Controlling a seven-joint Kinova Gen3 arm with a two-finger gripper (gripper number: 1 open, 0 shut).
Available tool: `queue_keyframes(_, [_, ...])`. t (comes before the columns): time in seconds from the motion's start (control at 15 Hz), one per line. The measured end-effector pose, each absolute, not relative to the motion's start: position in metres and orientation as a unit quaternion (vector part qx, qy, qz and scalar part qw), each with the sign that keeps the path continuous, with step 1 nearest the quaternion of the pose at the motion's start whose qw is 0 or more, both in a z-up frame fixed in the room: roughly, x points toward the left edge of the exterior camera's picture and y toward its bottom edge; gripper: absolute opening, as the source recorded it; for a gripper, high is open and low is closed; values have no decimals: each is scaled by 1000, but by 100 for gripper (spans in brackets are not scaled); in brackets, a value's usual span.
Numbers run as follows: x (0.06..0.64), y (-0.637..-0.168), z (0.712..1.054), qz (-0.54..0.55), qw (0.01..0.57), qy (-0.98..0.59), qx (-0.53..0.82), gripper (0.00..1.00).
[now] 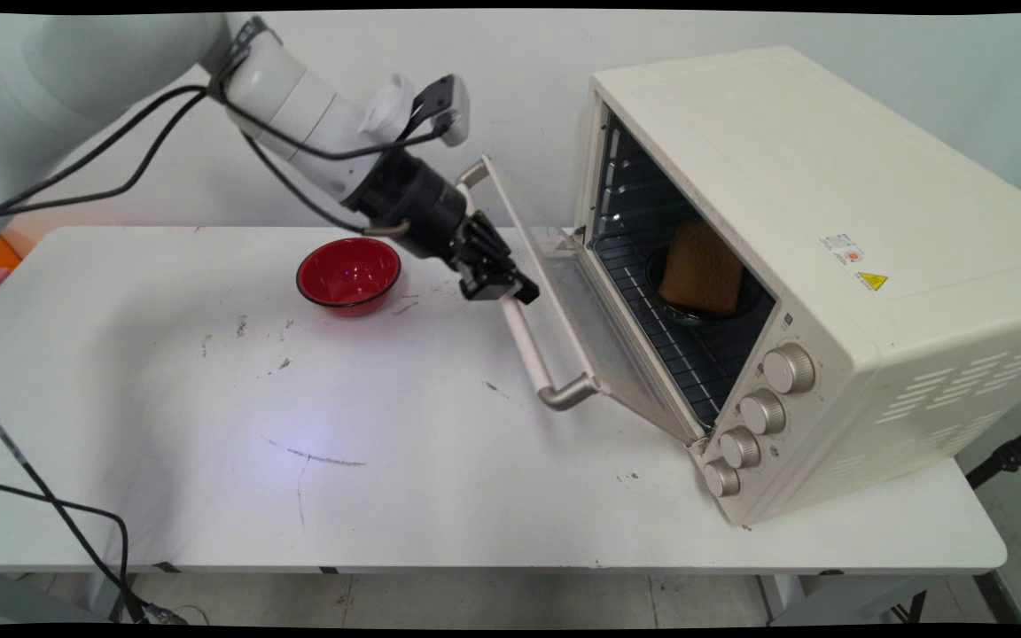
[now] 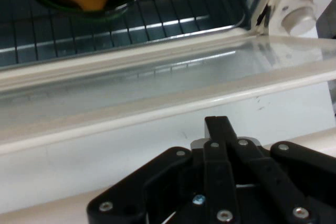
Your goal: Open the oven
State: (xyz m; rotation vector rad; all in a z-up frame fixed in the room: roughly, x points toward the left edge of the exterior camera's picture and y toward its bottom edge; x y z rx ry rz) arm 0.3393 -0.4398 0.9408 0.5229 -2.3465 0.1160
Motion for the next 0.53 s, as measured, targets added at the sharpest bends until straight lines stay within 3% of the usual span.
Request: queue_keyframes(0.53, [370, -418, 903, 62, 353, -913, 196, 0])
